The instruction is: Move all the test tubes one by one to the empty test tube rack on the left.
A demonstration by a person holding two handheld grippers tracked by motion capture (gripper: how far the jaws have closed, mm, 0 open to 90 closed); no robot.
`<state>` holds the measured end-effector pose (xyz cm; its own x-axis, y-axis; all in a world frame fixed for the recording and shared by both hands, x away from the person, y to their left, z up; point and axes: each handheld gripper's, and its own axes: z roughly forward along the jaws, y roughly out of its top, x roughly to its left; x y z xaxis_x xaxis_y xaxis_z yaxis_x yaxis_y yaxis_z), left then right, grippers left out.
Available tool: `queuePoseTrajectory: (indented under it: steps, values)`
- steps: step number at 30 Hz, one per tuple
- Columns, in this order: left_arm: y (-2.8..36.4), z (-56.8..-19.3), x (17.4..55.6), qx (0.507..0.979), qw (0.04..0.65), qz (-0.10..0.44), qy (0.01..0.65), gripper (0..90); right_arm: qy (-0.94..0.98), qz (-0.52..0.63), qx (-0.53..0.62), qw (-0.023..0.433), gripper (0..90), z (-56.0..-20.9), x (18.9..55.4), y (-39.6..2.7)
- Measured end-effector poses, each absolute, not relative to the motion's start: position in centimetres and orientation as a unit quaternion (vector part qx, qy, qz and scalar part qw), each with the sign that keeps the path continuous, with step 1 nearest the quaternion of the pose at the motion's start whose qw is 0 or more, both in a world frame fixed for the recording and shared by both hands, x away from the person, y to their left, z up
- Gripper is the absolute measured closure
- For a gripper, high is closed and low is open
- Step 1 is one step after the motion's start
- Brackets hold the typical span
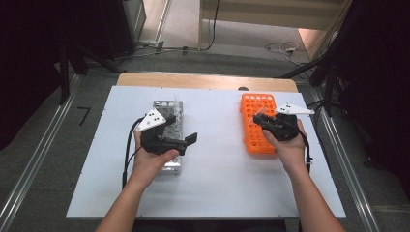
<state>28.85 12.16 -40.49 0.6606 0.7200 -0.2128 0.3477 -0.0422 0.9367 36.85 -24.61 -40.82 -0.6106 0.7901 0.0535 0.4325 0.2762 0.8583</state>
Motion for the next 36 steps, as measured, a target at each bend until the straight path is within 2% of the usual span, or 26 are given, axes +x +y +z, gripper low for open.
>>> queuePoseTrajectory:
  steps: [14,36]
  values:
    - [11.3,-40.2,28.5,0.712,0.579,0.157,0.364,0.2,0.798,0.463,0.352,0.161,74.3,-41.2,34.3,-22.2]
    - [9.0,-40.1,27.7,0.731,0.580,0.140,0.331,5.2,0.837,0.459,0.274,0.116,74.4,-41.6,31.0,-17.4]
